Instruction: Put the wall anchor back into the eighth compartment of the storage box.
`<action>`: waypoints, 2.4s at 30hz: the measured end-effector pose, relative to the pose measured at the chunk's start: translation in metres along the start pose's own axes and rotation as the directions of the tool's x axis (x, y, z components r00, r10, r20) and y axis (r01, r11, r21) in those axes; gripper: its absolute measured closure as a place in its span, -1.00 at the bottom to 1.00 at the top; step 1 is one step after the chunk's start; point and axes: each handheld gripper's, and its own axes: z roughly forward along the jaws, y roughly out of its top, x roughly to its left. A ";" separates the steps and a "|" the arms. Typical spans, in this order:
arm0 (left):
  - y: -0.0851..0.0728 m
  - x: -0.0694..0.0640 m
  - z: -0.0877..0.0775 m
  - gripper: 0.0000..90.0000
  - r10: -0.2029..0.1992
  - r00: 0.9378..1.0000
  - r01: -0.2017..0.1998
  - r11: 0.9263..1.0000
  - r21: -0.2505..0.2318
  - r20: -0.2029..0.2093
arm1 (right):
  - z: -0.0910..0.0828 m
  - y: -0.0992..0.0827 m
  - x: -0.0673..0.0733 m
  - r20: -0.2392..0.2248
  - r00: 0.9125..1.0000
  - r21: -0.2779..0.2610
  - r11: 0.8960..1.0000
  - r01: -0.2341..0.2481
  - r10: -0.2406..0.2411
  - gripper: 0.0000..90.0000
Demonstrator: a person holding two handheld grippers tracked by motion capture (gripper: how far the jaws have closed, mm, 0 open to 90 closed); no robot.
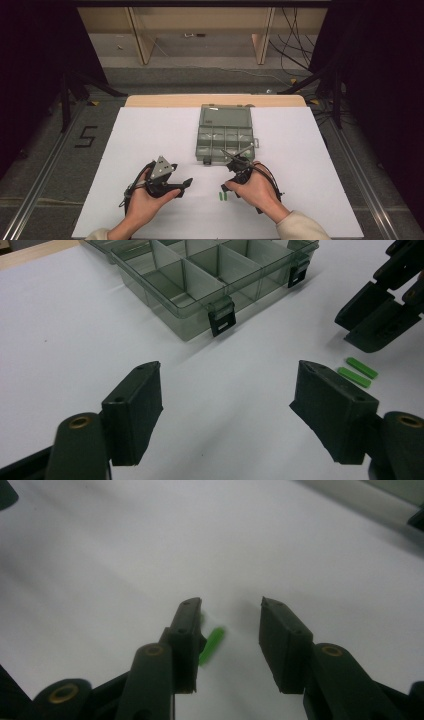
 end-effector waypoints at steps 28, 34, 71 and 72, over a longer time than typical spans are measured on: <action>0.000 0.000 0.000 -0.40 -0.001 1.000 0.001 1.000 -0.001 -0.001 | 0.012 -0.005 0.021 0.089 0.989 0.095 0.989 0.109 -0.117 0.65; 0.000 0.000 0.000 -0.40 0.000 1.000 0.000 1.000 0.000 -0.001 | 0.013 -0.004 0.021 0.105 0.984 0.101 0.986 0.136 -0.147 0.77; 0.000 0.001 0.000 -0.40 0.006 1.000 -0.006 1.000 0.005 0.004 | 0.004 0.001 0.013 0.097 0.982 0.066 0.985 0.159 -0.165 0.88; 0.000 0.001 0.000 -0.40 0.006 1.000 -0.006 1.000 0.004 0.004 | 0.003 0.001 0.012 0.100 0.981 0.062 0.985 0.162 -0.168 0.88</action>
